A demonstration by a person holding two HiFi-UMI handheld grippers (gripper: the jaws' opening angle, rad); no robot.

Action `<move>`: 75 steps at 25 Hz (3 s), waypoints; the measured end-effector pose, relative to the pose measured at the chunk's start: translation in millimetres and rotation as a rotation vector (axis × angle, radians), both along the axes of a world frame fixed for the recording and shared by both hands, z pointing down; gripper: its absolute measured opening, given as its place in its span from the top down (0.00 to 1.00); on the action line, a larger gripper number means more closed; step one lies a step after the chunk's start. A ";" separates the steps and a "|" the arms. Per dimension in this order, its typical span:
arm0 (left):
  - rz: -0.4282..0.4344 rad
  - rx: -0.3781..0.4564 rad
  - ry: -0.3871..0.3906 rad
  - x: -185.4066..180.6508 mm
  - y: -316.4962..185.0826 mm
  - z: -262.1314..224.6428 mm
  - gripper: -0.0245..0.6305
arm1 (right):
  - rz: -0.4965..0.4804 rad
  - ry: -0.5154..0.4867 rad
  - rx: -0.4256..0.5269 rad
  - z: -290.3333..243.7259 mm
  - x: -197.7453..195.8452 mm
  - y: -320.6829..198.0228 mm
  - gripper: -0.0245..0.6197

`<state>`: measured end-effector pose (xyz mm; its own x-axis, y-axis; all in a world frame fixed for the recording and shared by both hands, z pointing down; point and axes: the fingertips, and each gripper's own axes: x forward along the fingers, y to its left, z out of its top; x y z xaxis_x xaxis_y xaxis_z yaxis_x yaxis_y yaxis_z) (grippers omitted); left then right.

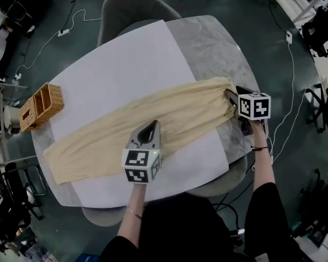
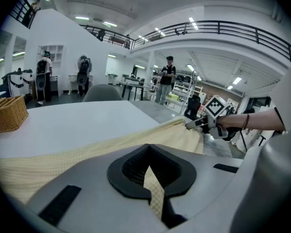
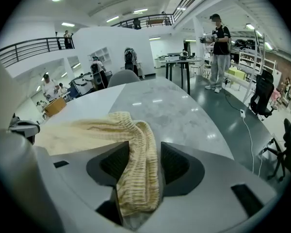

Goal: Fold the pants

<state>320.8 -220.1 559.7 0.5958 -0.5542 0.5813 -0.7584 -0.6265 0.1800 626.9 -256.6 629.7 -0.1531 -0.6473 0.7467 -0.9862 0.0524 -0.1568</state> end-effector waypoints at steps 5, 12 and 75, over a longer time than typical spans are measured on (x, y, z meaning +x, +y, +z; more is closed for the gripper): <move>-0.009 0.000 -0.002 -5.2 -3.1 1.5 0.95 | -0.055 0.071 -0.046 3.5 -6.4 -0.4 0.67; -0.014 0.005 -0.005 -5.3 -1.8 -0.4 0.95 | -0.082 0.092 -0.060 3.3 -9.0 0.5 0.77; -0.342 0.220 -0.033 -249.9 106.2 -108.4 0.95 | -0.041 -0.150 0.224 -189.9 -203.3 43.5 0.91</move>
<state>70.9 -114.0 451.3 0.3389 -0.8303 0.4425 -0.9326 -0.3584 0.0418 423.6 -213.2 439.8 -0.2804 -0.7848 0.5527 -0.9493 0.1414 -0.2808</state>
